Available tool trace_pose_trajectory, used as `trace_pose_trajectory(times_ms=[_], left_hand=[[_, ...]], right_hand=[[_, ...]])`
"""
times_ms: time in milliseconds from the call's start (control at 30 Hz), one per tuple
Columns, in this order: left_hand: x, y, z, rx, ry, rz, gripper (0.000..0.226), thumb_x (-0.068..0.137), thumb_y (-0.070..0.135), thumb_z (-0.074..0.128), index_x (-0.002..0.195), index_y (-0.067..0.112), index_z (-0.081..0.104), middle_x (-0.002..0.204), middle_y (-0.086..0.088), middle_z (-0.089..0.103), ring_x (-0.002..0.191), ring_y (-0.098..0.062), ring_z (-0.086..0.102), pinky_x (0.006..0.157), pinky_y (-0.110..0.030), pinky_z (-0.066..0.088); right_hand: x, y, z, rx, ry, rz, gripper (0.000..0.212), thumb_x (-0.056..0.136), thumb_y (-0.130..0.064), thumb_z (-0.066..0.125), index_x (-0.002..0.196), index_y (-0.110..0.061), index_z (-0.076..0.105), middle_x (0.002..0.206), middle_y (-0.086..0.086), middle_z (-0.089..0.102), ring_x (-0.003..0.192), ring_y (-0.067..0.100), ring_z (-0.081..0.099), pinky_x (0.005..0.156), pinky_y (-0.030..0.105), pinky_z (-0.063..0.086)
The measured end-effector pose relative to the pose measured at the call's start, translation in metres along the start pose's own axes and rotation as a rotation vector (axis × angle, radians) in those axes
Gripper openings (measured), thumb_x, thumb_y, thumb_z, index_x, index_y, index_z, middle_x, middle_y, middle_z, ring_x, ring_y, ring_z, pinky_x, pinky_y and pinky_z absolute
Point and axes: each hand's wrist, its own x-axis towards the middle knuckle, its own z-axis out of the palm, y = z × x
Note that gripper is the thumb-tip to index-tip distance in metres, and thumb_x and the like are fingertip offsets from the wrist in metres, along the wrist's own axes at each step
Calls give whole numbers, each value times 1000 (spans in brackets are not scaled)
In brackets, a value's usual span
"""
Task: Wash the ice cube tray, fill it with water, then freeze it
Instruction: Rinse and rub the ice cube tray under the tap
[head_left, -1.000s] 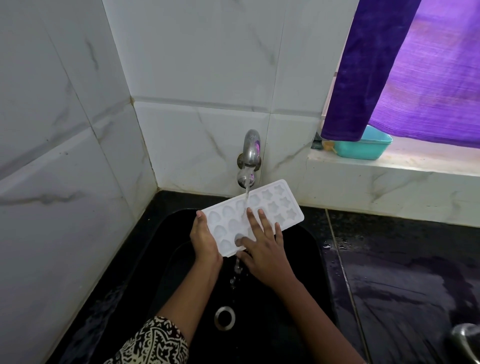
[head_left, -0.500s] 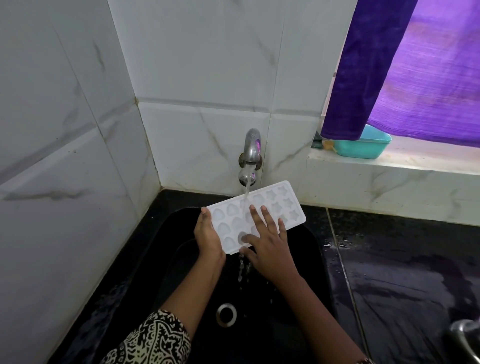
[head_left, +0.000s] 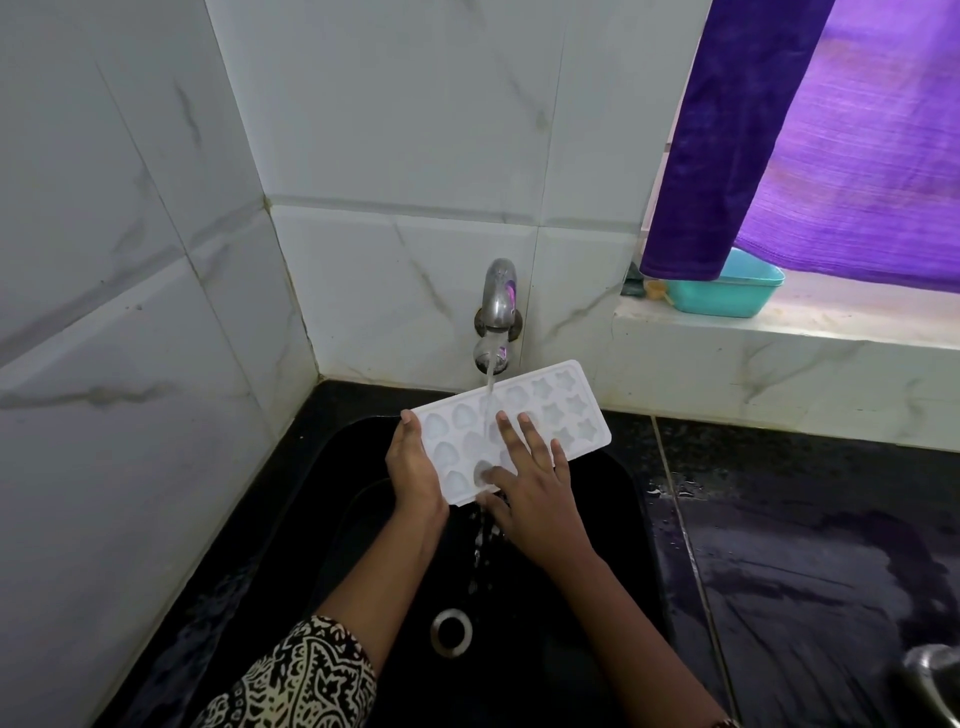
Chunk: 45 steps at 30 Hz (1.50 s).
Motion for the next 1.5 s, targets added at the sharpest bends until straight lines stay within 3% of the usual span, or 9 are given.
trace_pose_trajectory(times_ms=[167,300,400,900,1000,1133,1233,1400,1500], left_hand=[[2,-2,2,11,7,-17,36,99,48,48,96,19,68,93,-6,75,84,-28,73,74,-43,60],[3,1,4,8,16,-22,34,99,47,47,94,21,68,87,-3,75,81,-26,73,67,-39,59],[4,3,6,-11,10,-27,35,99,47,47,94,19,68,84,-3,76,77,-24,73,60,-35,58],[15,-2,8,-34,41,-60,36,100,47,46,97,18,67,79,0,76,70,-21,74,54,-31,57],[14,-5,8,-39,29,-93,37,100,48,46,97,17,67,87,-6,76,77,-27,73,62,-37,58],[11,-5,11,-42,17,-97,41,100,47,45,104,12,66,103,-14,72,93,-34,70,82,-45,57],[13,-4,10,-35,20,-105,41,100,48,44,102,13,66,102,-13,72,92,-34,69,77,-43,57],[8,-8,12,-33,-4,-135,48,101,48,43,114,7,64,107,-16,71,97,-36,68,80,-44,56],[11,-6,12,-43,3,-127,42,101,47,44,104,11,65,103,-14,72,91,-33,69,72,-40,57]], right_hand=[[1,5,1,15,-2,37,22,87,-41,57,97,-22,62,158,0,6,142,19,-13,114,47,3],[4,4,3,-18,0,41,25,88,-43,55,104,-25,63,159,2,8,144,21,-10,114,48,3],[6,3,2,-37,-50,22,27,91,-42,50,113,-30,60,159,1,2,140,16,-21,114,47,1],[21,16,5,-29,-131,-52,23,93,-40,48,111,-30,59,159,-2,-2,136,14,-29,115,49,-3],[21,19,6,-26,-118,-45,30,90,-52,46,105,-31,62,158,-5,-5,138,13,-25,116,51,-1],[21,11,7,-12,-37,7,53,88,-68,25,97,-30,61,155,-10,-10,142,9,-21,113,43,-12],[18,13,7,5,-112,-33,54,88,-66,23,107,-32,60,152,-12,-14,138,7,-26,116,48,-6],[17,13,2,-21,-69,-5,46,91,-61,30,97,-28,62,154,-10,-11,141,10,-22,112,43,-12],[13,15,4,-24,-117,-44,46,91,-61,32,106,-30,62,156,-9,-9,140,9,-23,115,47,-7]])
